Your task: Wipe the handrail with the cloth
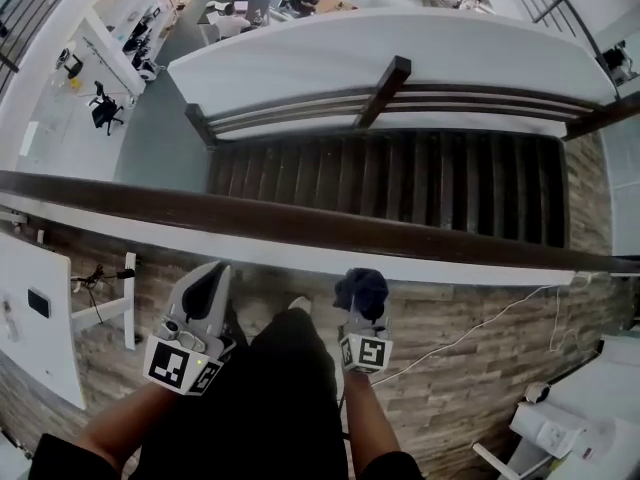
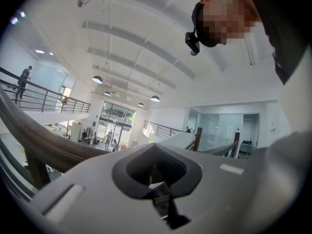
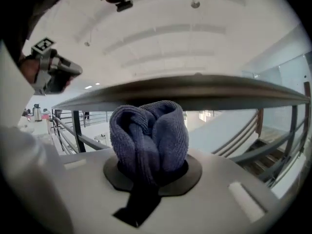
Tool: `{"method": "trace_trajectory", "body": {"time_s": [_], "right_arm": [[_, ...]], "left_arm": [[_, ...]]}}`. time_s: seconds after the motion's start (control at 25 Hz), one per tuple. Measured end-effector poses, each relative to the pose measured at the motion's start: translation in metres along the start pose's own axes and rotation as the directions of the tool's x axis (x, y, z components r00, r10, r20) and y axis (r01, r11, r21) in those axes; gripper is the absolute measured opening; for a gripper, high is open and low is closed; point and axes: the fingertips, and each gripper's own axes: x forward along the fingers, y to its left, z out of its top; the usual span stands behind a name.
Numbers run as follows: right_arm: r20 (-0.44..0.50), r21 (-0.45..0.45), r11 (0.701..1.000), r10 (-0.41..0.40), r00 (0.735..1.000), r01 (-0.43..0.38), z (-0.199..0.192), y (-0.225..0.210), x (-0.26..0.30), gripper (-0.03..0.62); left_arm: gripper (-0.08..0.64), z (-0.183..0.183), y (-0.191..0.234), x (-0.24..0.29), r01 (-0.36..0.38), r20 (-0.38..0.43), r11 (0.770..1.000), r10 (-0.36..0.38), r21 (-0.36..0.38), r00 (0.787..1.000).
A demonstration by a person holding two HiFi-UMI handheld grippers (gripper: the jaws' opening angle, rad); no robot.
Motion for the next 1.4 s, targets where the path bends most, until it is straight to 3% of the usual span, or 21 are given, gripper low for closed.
{"method": "trace_trajectory", "body": {"time_s": [0.12,0.28,0.52,0.84,1.0,1.4], "right_arm": [[0.111,-0.051,0.998,0.051,0.993,-0.045,0.067,0.035,-0.025,0.066],[0.217,-0.074,0.995,0.075,0.973,-0.06,0.151,0.075,-0.044,0.066],[0.286,-0.031,0.991,0.135,0.948,-0.132,0.215,0.117,-0.035,0.069],[0.332,-0.117,0.985,0.161,0.929,-0.128,0.251,0.128,-0.025,0.066],[0.332,-0.112,0.989,0.126,0.935,-0.093,0.258,0.125,-0.024,0.061],[0.317,-0.092,0.994,0.093,0.944,-0.067,0.247,0.124,-0.042,0.06]], "left_arm": [[0.0,-0.002,0.023,-0.013,-0.048,-0.014,0.999,0.047,-0.017,0.999],[0.0,0.003,0.04,-0.016,-0.045,-0.019,0.997,0.046,0.055,0.999],[0.0,0.023,0.051,-0.025,-0.055,0.049,0.997,0.052,0.061,0.997],[0.0,0.034,0.052,-0.022,-0.129,0.111,0.99,0.122,0.054,0.986],[0.0,0.041,0.041,-0.015,-0.084,0.123,0.993,0.073,0.084,0.99],[0.0,0.039,0.036,-0.01,-0.062,0.112,0.992,0.049,0.11,0.992]]}}
